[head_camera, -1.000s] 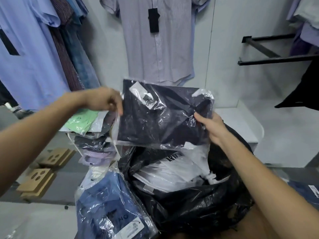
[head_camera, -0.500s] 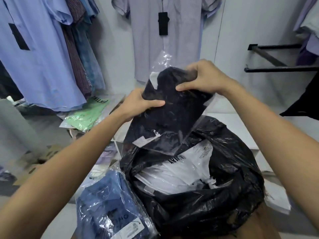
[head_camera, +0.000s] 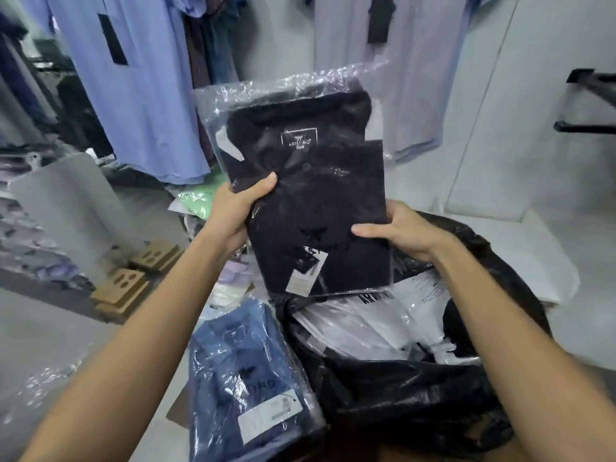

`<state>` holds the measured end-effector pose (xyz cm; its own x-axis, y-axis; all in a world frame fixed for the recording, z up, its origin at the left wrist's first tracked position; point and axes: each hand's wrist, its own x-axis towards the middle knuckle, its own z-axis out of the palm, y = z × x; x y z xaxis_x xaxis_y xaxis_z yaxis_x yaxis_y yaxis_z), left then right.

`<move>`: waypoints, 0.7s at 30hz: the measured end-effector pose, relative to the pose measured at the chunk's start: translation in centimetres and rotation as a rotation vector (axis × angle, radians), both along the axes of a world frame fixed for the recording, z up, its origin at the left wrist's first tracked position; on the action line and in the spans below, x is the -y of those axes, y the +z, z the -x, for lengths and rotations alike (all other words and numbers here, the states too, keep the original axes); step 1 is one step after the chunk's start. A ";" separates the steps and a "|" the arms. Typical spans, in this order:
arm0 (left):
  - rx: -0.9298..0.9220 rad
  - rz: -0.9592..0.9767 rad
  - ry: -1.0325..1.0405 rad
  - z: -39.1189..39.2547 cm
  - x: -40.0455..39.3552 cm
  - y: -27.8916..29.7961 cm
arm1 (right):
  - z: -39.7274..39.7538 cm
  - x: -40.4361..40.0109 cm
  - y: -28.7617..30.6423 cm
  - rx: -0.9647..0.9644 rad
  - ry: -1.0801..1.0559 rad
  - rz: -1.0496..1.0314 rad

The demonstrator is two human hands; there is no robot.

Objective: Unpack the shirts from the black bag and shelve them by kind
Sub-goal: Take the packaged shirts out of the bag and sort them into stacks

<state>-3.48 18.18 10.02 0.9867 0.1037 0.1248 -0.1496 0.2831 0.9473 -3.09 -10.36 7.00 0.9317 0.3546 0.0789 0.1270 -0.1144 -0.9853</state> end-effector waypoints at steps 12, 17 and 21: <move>-0.457 -0.304 0.424 5.8 -13.3 -16.0 | 3.5 -14.0 -16.6 -0.472 0.075 -0.044; -0.664 -0.403 0.431 9.0 -14.0 -22.6 | 5.3 -15.1 -21.1 -0.433 0.070 0.241; -0.697 -0.538 0.434 8.9 -14.3 -24.2 | 5.1 -14.6 -21.4 -0.377 0.113 0.353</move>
<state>-12.34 32.53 -14.19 0.7466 0.5750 -0.3346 0.5032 -0.1591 0.8494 -8.22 4.28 -14.39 0.8266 0.3992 -0.3966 -0.1978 -0.4536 -0.8689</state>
